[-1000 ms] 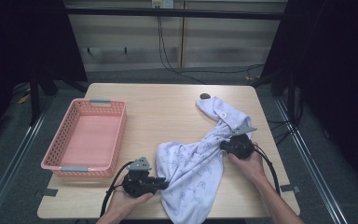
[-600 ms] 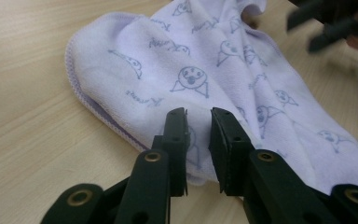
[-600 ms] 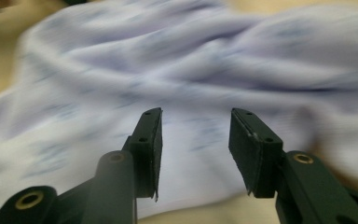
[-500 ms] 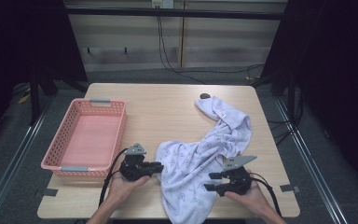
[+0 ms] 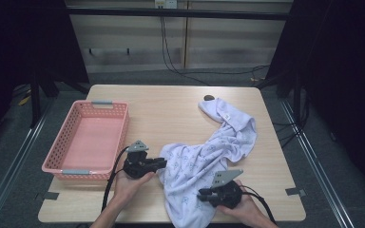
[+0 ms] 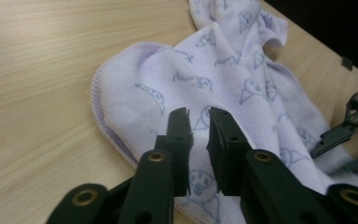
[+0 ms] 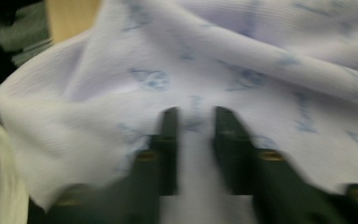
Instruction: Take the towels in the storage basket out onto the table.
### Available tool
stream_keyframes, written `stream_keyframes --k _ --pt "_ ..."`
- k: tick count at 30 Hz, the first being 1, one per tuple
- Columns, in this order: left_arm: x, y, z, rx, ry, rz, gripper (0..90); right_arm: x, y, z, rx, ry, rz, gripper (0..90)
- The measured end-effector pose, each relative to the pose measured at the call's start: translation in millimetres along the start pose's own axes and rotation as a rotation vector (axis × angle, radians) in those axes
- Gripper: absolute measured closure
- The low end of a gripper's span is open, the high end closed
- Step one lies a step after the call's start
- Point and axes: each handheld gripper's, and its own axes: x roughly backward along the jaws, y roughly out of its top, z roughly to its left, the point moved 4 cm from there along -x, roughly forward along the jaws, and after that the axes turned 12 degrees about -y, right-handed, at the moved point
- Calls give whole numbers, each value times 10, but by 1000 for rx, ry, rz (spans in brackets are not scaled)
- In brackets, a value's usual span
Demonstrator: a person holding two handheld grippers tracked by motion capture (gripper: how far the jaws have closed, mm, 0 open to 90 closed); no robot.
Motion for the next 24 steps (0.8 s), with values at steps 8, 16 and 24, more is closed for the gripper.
stream_keyframes --k 8,16,24 --pt "47 -19 -46 -20 1 16 723 271 -12 -320 -127 -14 -54 869" --pt "57 -38 -6 -14 12 19 681 77 23 275 28 116 -2 396" --pt "98 -35 -2 -4 12 2 668 37 -24 290 134 -9 -23 747"
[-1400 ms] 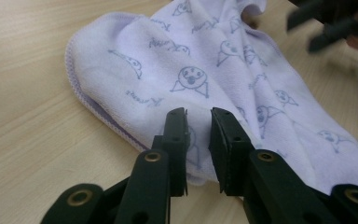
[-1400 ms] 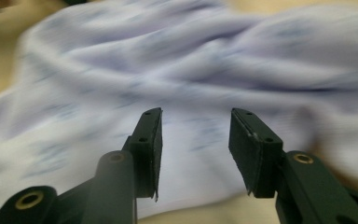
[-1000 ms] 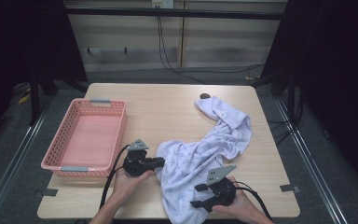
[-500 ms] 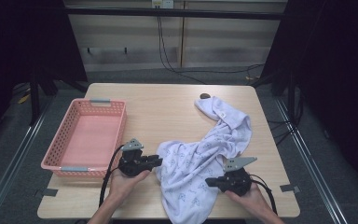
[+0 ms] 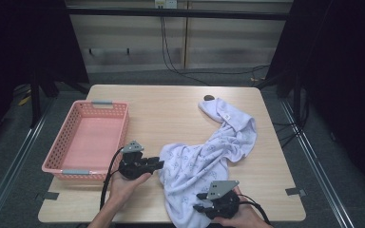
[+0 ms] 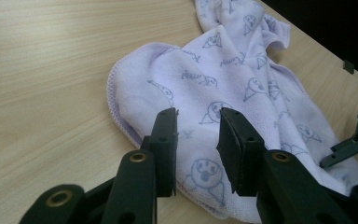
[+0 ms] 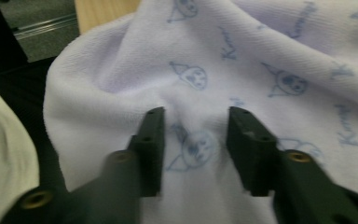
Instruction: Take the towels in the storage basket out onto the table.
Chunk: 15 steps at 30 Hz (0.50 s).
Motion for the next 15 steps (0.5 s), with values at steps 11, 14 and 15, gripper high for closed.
stream_keyframes --k 11,14,15 --pt "29 29 3 -14 -11 -5 691 535 71 -860 -259 -83 -146 887" --pt "-21 18 -31 -31 -32 14 724 610 -23 -1215 -317 -145 -134 887" --pt "-37 14 -32 -32 -26 20 728 603 -62 -1324 -341 -168 -129 887"
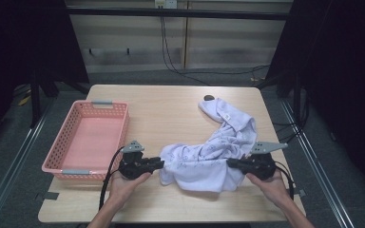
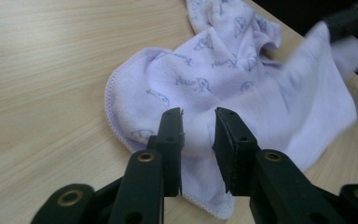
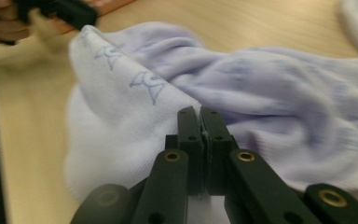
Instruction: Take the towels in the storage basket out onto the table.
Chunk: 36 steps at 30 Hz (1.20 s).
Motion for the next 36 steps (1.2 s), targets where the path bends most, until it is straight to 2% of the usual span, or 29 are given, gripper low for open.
stream_keyframes --k 1,2,3,4,5,6,8,10,12,14,16,18,19,21,23,24,25,26,27,29,30,31,32,34,36 --pt "-18 -6 0 -3 4 9 727 -26 -8 -59 -7 -12 10 887" --pt "-31 -11 -2 3 -3 13 722 -68 -28 -134 -6 -49 24 886" --pt "-44 -14 -17 9 -14 10 710 -116 -56 -195 -20 -59 39 885" --pt "-43 -22 -34 -1 -14 22 695 -165 -90 -242 -24 -69 58 882" --pt "-45 -34 -51 -8 -15 32 681 -217 -128 -281 -17 -103 80 871" --pt "-43 -54 -70 -14 -17 47 670 -260 -165 -309 -36 -110 95 836" --pt "-34 -114 -93 -24 -15 71 657 -293 -217 -324 -56 -118 119 699" --pt "-40 -183 -102 -38 -52 101 644 -218 -215 -309 -55 -113 99 634" --pt "-60 -224 -94 -53 -50 122 637 -104 -190 -294 -73 -118 68 572" --pt "-90 -230 -80 -53 -40 127 624 68 -173 -236 -90 -105 18 575" --pt "-134 -244 -65 -50 -58 141 615 157 -196 -145 -75 -62 5 609" --pt "-185 -269 -47 -59 -34 169 594 186 -256 -8 -45 6 21 623" --pt "-209 -277 -45 -67 -32 180 582 163 -291 48 -28 11 41 601" --pt "-249 -277 -51 -75 -35 187 561 62 -353 93 3 -1 80 560" --pt "-287 -273 -86 -92 -45 191 562 -46 -390 61 25 -38 111 519" --pt "-311 -279 -102 -102 -39 211 562 -88 -404 37 24 -38 123 505" --pt "-335 -284 -120 -127 -11 213 568 -119 -419 16 22 -43 131 486" --pt "-340 -281 -129 -130 -2 221 584 -154 -450 14 31 -41 152 482" --pt "-338 -280 -129 -154 19 230 606 -173 -472 22 48 -51 159 482" --pt "-321 -294 -123 -201 52 242 748 -175 -488 50 80 -65 157 494" --pt "-309 -297 -120 -217 55 255 797 -173 -495 60 89 -79 160 515" --pt "-304 -299 -126 -203 51 255 851 -171 -507 84 104 -93 161 548" --pt "-292 -304 -127 -197 52 255 871 -158 -513 102 110 -100 165 641" --pt "-248 -312 -111 -157 42 251 883 -117 -511 91 87 -94 167 786" --pt "-162 -314 -80 -113 4 221 884 -75 -510 51 63 -84 155 829"
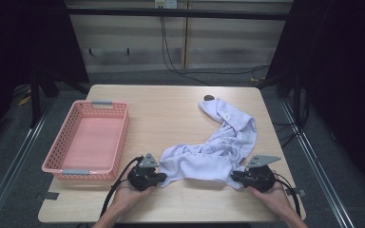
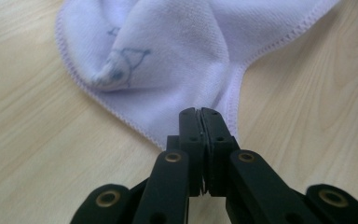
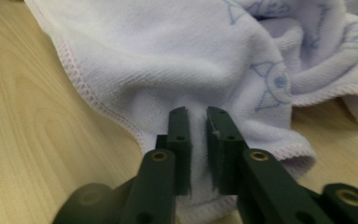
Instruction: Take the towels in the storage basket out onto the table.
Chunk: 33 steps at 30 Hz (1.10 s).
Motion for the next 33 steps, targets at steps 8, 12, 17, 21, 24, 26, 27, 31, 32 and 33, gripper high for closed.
stream_keyframes --k 8,12,17,21,24,26,27,31,32,33 --pt "563 126 -43 62 -74 -256 885 379 158 -160 -131 127 -141 824" --pt "742 136 -178 30 -74 -288 886 492 166 -118 -117 145 -148 844" --pt "978 117 -359 9 -83 -343 886 733 210 -36 -117 167 -203 840" --pt "1059 34 -544 -12 -137 -350 885 895 194 49 -105 183 -208 847" --pt "1007 -127 -738 -23 -194 -281 884 966 64 185 -81 211 -180 845" --pt "971 -252 -850 -18 -214 -237 880 996 -89 296 -71 228 -142 844" --pt "961 -299 -897 -14 -238 -233 868 1009 -170 338 -64 224 -122 843" --pt "928 -350 -891 -18 -252 -205 778 1101 -404 399 -70 221 -92 807" --pt "908 -334 -857 -9 -251 -203 760 1141 -426 398 -79 225 -100 797" --pt "877 -310 -811 -4 -252 -201 758 1180 -441 394 -77 225 -103 801"
